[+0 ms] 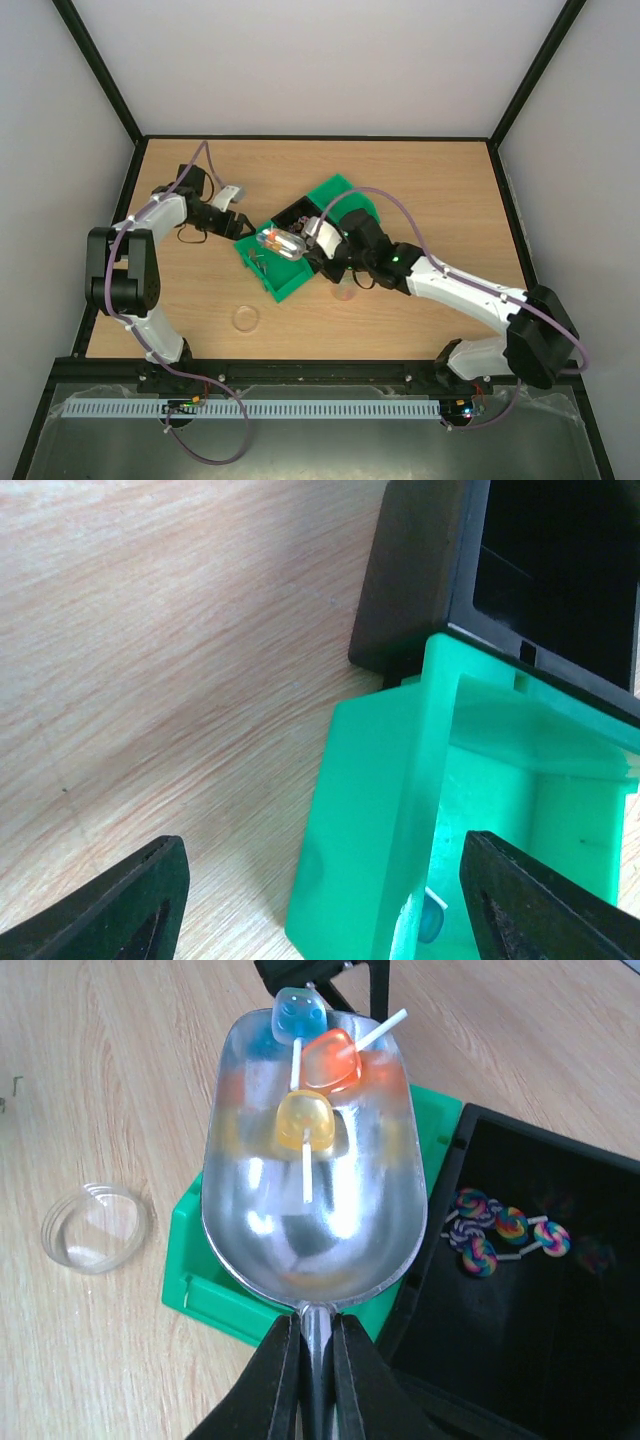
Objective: Pack the candies
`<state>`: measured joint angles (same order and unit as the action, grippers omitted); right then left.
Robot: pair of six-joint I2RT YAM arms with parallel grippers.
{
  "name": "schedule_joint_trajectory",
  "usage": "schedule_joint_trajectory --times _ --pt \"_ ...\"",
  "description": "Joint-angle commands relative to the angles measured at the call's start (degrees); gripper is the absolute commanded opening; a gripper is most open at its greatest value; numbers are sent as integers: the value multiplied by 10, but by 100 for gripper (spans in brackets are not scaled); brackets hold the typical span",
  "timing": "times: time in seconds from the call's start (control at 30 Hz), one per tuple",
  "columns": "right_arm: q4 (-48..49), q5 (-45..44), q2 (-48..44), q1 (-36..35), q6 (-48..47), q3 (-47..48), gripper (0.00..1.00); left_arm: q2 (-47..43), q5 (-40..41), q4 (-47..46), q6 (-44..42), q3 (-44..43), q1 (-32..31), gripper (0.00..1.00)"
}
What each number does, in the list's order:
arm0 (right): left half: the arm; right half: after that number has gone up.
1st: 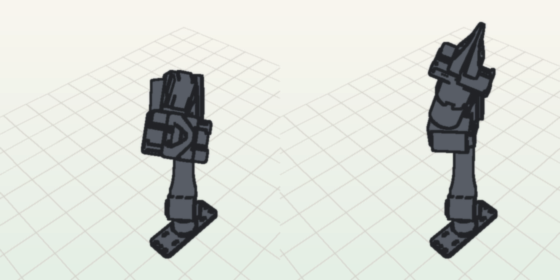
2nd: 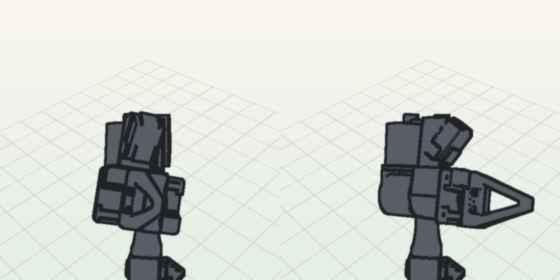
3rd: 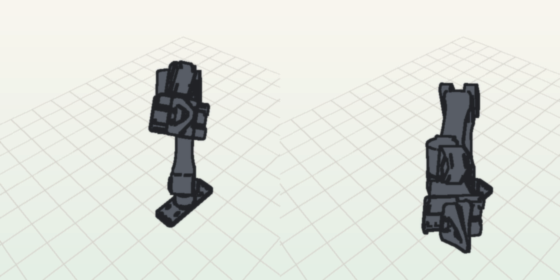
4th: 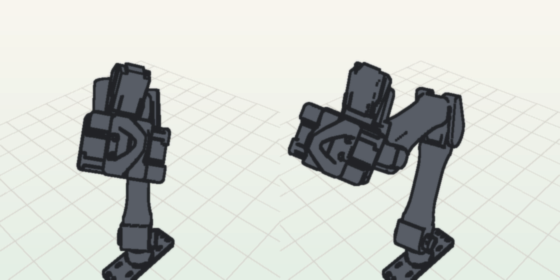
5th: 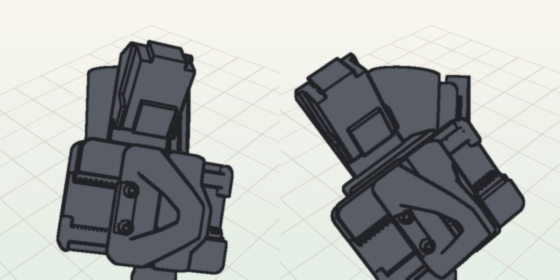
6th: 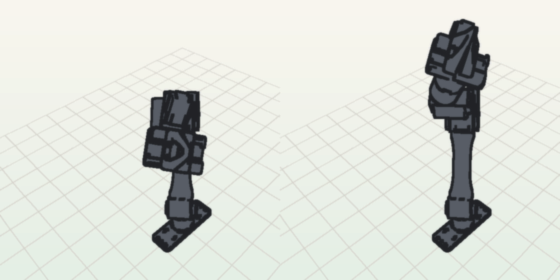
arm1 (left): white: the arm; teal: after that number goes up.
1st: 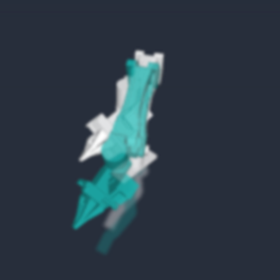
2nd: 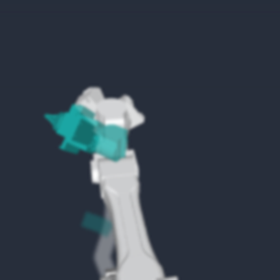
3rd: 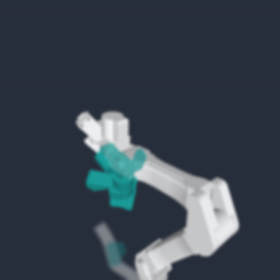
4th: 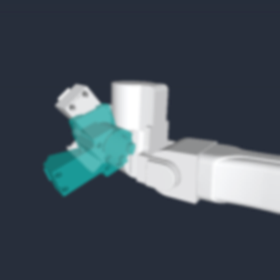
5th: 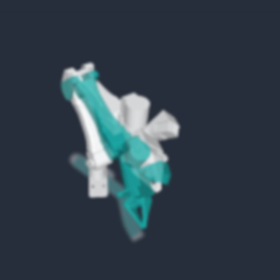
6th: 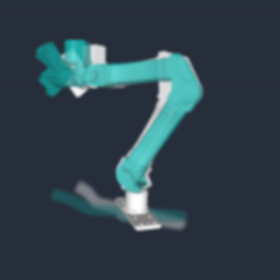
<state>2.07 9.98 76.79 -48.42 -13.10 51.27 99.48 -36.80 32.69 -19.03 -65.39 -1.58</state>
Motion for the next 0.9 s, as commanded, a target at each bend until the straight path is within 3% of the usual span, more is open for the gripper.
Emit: schedule_joint_trajectory --times 0.0,0.2,0.33,0.63,0.87 --pt "7 62 -52 35 -3 -29 1 2 5 12 -2 -26 2 78" --pt "53 134 -111 98 25 -79 1 7 7 14 1 -38 -1 79" --pt "16 148 -143 112 -4 -85 1 8 11 18 0 -45 -5 79" --pt "-243 188 -245 211 -139 -26 1 9 15 27 0 -54 -12 79" --pt "-417 168 -301 233 -222 7 1 16 16 31 1 -61 -20 79"
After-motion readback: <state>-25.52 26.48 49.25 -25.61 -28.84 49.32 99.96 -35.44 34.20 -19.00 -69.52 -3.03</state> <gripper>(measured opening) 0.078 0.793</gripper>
